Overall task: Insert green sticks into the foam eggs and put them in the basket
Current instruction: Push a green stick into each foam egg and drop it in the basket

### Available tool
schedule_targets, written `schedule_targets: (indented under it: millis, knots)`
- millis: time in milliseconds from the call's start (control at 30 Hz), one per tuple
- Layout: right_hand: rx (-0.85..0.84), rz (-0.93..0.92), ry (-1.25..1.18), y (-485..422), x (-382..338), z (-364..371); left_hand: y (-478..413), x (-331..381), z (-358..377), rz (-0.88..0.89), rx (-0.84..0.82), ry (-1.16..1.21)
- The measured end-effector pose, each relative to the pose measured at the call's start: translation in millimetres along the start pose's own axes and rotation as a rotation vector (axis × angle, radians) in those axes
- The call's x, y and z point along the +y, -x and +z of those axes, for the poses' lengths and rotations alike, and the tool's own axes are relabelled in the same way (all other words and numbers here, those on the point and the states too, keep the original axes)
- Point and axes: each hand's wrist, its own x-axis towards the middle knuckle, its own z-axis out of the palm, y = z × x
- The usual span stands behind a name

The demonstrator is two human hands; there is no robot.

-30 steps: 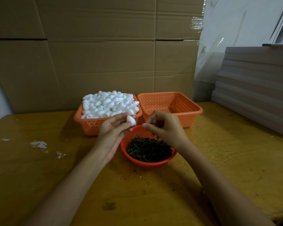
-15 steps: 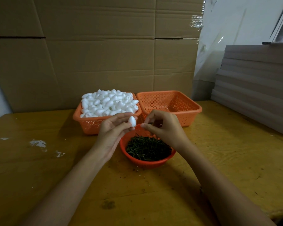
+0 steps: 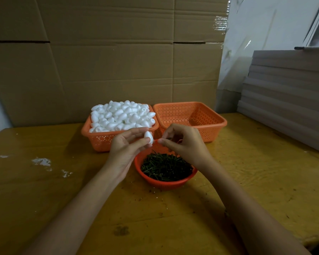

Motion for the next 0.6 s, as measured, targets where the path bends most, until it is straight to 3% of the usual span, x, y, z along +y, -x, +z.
schedule_targets:
  millis: [600]
  knots:
    - [0.011,-0.010,0.001,-0.1,-0.2,-0.6,0.9,2.0,-0.1,0.004,-0.030,0.029]
